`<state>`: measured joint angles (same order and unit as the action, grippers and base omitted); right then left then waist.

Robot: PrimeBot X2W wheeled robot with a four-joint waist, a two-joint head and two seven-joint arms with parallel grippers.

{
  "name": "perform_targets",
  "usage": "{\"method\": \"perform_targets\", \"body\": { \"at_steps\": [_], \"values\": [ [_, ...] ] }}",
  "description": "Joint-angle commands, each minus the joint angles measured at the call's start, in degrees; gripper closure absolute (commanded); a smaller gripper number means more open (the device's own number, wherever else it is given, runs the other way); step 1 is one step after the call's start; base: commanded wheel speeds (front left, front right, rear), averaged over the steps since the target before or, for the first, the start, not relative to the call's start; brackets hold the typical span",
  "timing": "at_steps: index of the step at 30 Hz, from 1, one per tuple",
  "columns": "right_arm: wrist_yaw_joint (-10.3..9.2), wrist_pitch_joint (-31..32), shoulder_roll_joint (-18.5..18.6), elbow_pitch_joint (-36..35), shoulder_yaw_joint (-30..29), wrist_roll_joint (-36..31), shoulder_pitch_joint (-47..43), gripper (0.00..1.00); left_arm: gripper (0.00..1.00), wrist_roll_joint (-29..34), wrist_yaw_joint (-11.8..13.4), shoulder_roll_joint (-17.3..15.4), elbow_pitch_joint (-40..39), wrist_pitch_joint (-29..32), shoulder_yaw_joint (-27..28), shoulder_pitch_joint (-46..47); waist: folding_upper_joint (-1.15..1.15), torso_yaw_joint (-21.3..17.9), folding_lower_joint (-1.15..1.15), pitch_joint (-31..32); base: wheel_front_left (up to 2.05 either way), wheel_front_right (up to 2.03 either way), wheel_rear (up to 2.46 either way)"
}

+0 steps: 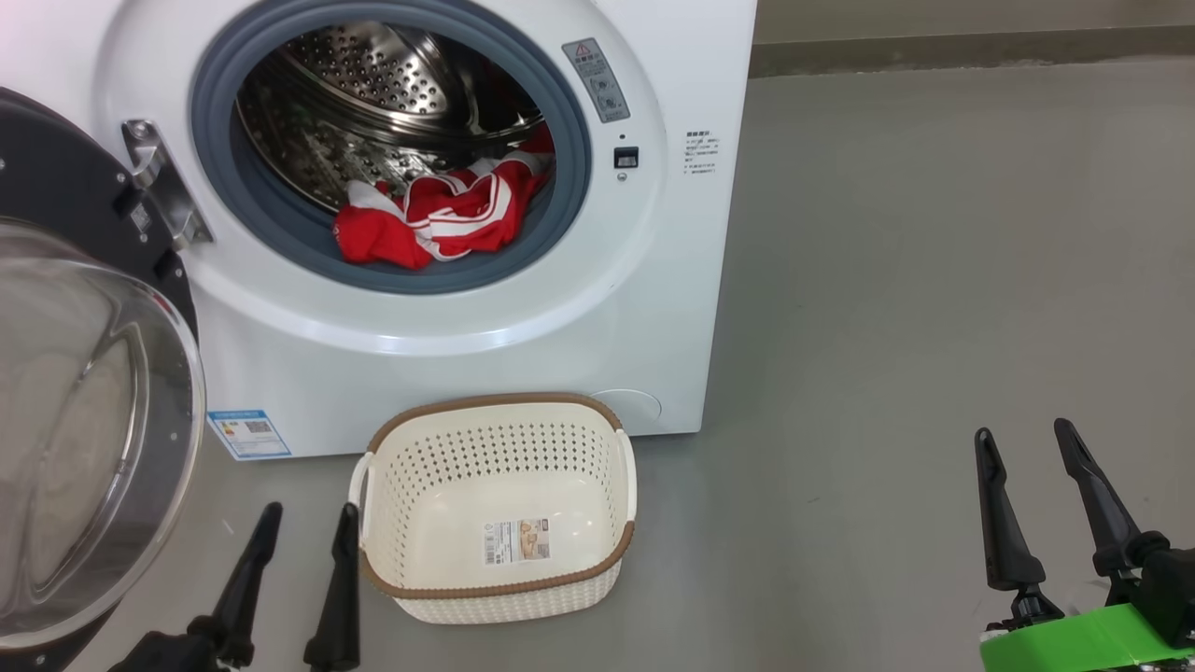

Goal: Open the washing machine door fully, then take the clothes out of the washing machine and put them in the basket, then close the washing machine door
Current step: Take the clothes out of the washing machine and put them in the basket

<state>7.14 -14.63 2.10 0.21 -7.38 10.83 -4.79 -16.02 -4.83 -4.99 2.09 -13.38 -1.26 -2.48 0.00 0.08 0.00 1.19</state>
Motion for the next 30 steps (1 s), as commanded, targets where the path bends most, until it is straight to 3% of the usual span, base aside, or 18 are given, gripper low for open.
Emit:
{"method": "perform_targets", "body": {
  "at_steps": [1,19,30],
  "values": [
    [0.35,-0.37,0.77,-1.36,1.17,0.79,0.71,0.0,0.0,0.22,1.23,-0.79,-1.42,0.54,2.08,1.04,0.0,-0.05,0.0,-0.05,0.07,-0.28,0.2],
    [0.35,-0.37,0.77,-0.33,1.48,1.55,1.26,0.0,0.0,-0.93,1.03,-0.95,-2.48,-0.08,0.88,1.8,0.0,0.17,0.0,-0.07,1.07,-1.08,0.0],
    [0.35,-0.37,0.77,-0.24,1.42,1.62,1.49,0.0,0.0,-0.19,2.5,-0.98,-2.04,0.15,0.31,2.36,0.0,0.84,0.0,-0.38,0.18,-0.18,0.0]
  ]
}}
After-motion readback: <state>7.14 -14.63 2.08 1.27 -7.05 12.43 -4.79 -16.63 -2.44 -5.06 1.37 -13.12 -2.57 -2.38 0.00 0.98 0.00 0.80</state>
